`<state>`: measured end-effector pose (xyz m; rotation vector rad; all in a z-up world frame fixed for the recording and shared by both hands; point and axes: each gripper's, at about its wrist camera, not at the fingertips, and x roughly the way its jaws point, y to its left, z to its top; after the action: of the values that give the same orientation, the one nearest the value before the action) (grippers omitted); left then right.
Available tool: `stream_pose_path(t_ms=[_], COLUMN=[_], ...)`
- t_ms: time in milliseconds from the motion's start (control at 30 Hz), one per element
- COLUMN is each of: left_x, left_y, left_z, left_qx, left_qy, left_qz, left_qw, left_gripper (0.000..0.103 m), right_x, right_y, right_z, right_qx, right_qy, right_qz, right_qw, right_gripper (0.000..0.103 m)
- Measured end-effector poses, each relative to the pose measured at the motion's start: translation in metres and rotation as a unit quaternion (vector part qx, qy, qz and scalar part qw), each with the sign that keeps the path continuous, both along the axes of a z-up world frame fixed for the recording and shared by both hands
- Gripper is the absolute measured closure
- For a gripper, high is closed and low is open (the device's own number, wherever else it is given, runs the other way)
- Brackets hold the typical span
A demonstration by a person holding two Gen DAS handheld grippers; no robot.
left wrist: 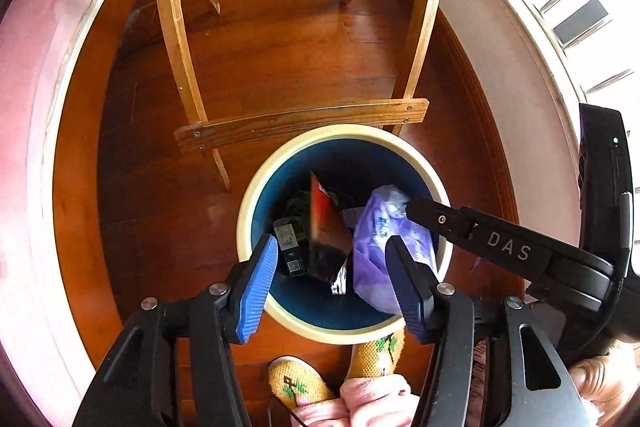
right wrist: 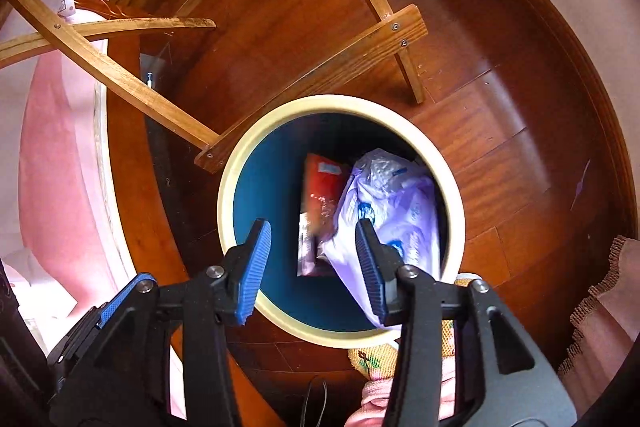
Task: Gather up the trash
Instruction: 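Open both tools to drop the two bags into the bin, then raise both open tools from the bin back over the table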
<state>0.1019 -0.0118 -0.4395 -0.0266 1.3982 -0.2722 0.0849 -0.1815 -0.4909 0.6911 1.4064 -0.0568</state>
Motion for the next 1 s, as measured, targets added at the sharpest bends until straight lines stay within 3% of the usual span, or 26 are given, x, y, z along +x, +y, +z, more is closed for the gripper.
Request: stream_pose_path(t_ms=[233,467,700,1000], left_x=[-0.007,-0.023,-0.041,-0.055], left_y=[0.016,0.031,0.047,0.052], left_z=[0.017,0.061,0.149,0.294], left_qx=[0.006,0.008,0.004,-0.021], left_qy=[-0.015,-0.023,-0.052,-0.119], left_qz=[0.018,0.026,0.030,0.024], left_qw=[0.9997,0.9994,0.9982,0.9924], left_gripper=[0.041,0.041,0.041,0.036], right_x=[-0.007,-0.027,-0.046,-0.052], right_y=[0.002,0.010,0.015,0.031], right_z=[0.013,0.058,0.134,0.270], right_qx=[-0.003,-0.008,-0.011,-0.009], right_qy=[0.000,-0.007,-0.020,-0.077], right_qz=[0.010,0.035,0.049,0.078], right_qw=[1.000,0.999,0.999,0.994], right_gripper=[0.061,0.061,0.061,0.060])
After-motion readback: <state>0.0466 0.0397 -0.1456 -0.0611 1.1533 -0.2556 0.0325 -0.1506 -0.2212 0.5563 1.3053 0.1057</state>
